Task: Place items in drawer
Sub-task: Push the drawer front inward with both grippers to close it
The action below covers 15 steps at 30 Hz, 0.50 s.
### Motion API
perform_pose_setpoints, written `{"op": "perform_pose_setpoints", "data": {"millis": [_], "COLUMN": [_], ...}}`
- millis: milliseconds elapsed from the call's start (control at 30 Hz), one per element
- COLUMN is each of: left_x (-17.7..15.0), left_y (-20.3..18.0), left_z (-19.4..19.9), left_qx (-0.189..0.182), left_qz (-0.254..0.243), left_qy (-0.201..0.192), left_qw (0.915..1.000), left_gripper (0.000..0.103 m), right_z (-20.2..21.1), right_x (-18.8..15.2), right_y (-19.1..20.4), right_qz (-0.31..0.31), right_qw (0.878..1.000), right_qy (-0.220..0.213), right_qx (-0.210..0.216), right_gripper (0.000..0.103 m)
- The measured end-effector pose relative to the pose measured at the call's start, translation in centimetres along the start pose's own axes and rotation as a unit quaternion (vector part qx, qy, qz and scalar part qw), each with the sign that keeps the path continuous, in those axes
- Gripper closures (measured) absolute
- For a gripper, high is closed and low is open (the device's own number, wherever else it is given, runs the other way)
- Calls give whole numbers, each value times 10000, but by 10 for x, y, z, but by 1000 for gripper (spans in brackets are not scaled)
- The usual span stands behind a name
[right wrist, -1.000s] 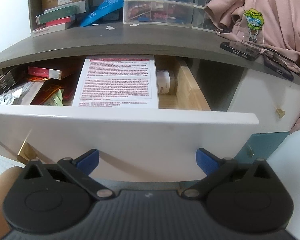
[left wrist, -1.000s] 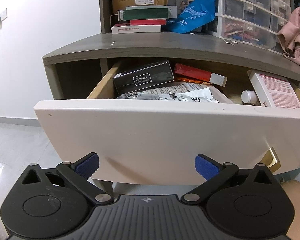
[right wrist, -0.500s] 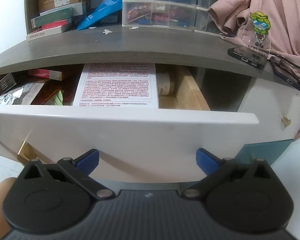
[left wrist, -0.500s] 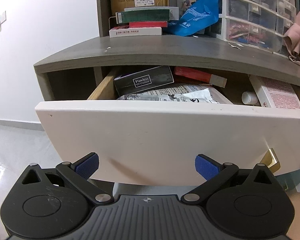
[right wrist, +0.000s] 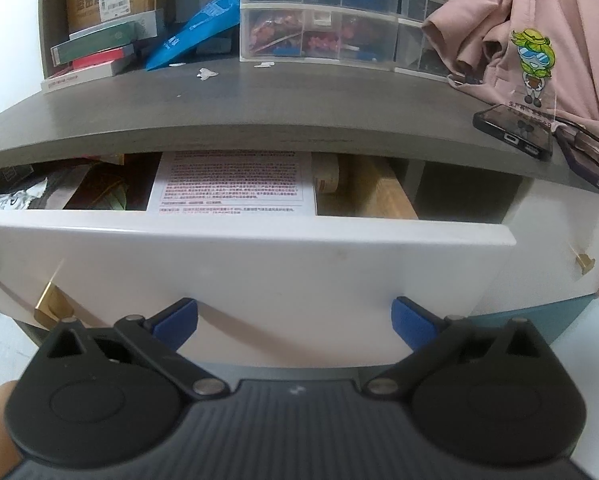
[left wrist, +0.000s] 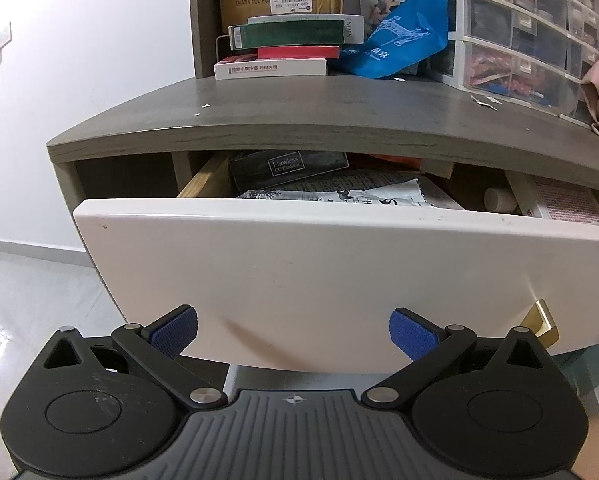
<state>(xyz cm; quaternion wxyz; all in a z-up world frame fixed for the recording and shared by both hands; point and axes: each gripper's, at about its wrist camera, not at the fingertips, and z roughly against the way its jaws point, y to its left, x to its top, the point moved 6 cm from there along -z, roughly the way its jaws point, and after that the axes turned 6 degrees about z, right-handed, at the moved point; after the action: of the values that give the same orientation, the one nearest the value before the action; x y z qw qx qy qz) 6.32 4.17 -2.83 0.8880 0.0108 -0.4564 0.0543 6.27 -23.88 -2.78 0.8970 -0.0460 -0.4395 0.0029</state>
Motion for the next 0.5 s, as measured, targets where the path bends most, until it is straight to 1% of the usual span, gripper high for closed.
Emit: {"op": "perform_pose_setpoints", "data": {"millis": [500], "left_x": [24], "left_y": [-9], "left_z": [-31], "left_qx": [70], "left_qz": [96], "left_qy": [10], "left_qw": [9999], "left_gripper": [0], "right_z": [-25], "right_x": [18], "right_y": [0], "right_qz": [-4], "right_qw": [10000], "right_qy": [-58], "right_qx": [-3], "right_gripper": [0]}}
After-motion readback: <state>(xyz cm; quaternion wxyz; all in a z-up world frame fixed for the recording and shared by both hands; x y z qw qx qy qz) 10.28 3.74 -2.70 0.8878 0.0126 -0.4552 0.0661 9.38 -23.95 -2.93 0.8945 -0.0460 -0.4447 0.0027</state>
